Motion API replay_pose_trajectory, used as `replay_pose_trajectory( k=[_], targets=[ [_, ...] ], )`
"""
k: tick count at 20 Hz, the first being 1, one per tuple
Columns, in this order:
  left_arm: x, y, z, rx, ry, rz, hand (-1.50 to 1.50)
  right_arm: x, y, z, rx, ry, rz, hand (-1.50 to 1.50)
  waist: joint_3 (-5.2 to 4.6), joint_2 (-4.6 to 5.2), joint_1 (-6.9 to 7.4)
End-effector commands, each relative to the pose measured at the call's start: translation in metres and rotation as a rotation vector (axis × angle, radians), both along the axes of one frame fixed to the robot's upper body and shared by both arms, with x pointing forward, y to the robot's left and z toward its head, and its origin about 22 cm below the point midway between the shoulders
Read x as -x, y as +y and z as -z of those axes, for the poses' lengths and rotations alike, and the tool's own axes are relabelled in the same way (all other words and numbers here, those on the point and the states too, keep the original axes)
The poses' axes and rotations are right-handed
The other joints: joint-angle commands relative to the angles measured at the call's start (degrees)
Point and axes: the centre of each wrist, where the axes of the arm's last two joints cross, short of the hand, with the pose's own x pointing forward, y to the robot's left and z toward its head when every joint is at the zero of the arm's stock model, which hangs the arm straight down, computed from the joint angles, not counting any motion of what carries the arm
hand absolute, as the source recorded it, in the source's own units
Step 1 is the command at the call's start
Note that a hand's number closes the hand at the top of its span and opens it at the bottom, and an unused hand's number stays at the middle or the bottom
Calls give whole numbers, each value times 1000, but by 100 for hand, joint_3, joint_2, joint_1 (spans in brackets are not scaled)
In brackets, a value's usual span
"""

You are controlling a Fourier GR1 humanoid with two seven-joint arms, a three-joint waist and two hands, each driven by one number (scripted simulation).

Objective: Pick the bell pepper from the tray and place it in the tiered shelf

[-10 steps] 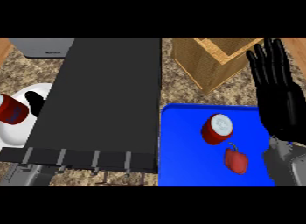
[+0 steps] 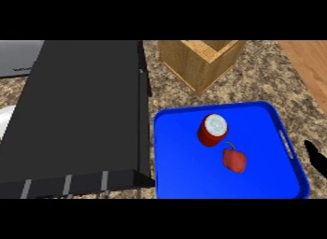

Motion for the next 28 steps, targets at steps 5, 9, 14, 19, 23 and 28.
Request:
replay_pose_trajectory(
  k=[5, 9, 14, 19, 23, 28],
  targets=[
    [29, -12, 22, -73, 42, 124, 0, 106, 66, 18, 36, -84, 236, -150, 20, -41, 570],
    [32, -41, 25, -72, 13, 151, 0, 109, 95, -13, 76, -84, 141, -150, 15, 0, 775],
    [29, -28, 20, -72, 10, 172, 0, 127, 125, -30, 11, 126, 17, -150, 1, 53, 916],
    [18, -28, 11, -92, -18, 191, 0, 166, 80, -19, 230, 515, 110, -150, -51, 249, 1108],
    [14, -31, 5, -90, -35, 223, 0, 188, 75, -24, 291, 742, 205, -150, -55, 274, 1149],
    [16, -40, 9, -89, -23, 252, 0, 156, 87, -47, 294, 804, 253, -150, -35, 252, 1386]
  ],
)
